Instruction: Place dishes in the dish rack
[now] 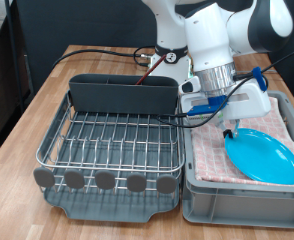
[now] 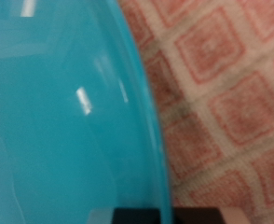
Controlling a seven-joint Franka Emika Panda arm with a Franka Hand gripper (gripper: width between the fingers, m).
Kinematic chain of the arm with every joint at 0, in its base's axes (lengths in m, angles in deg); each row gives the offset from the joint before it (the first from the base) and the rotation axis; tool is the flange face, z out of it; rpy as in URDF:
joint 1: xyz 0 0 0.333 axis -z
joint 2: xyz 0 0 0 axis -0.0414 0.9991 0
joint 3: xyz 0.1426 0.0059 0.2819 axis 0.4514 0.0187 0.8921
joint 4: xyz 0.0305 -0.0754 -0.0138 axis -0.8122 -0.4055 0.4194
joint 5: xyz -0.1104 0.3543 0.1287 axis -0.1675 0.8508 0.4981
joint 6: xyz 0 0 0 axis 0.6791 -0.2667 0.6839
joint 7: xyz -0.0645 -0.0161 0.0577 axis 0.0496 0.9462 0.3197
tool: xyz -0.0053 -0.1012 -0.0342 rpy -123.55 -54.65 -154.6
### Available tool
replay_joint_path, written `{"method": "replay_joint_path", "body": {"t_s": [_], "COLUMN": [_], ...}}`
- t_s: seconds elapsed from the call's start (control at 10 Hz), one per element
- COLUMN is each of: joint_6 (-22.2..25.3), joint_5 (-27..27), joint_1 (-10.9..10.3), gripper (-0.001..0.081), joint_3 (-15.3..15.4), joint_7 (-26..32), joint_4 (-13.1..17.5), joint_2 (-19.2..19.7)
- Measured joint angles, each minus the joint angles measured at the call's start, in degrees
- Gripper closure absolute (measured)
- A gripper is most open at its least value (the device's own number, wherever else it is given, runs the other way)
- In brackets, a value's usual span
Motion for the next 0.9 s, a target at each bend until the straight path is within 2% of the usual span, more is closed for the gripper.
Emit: {"method": "replay_joint_path", "body": {"t_s": [0.1,0.3,0.5,0.6,0.9], "joint_6": [-0.1,0.2,2.5,3.9,7.4], "joint_5": [-6.2,-22.6,-38.1,-43.6,-49.9], "joint_1": [-0.7,-2.9,-3.6,-3.5,-2.8], "gripper": [0.0779,0.0779,0.0780,0.0780,0.0780], "joint_3": [-1.4,-5.8,-9.3,-10.3,-11.4], "joint_7": [-5.4,-19.6,-32.4,-36.6,-40.2], "joint_4": [-1.3,-4.6,-7.2,-8.0,-9.2], "joint_2": [-1.4,-5.0,-9.1,-11.1,-15.7]}}
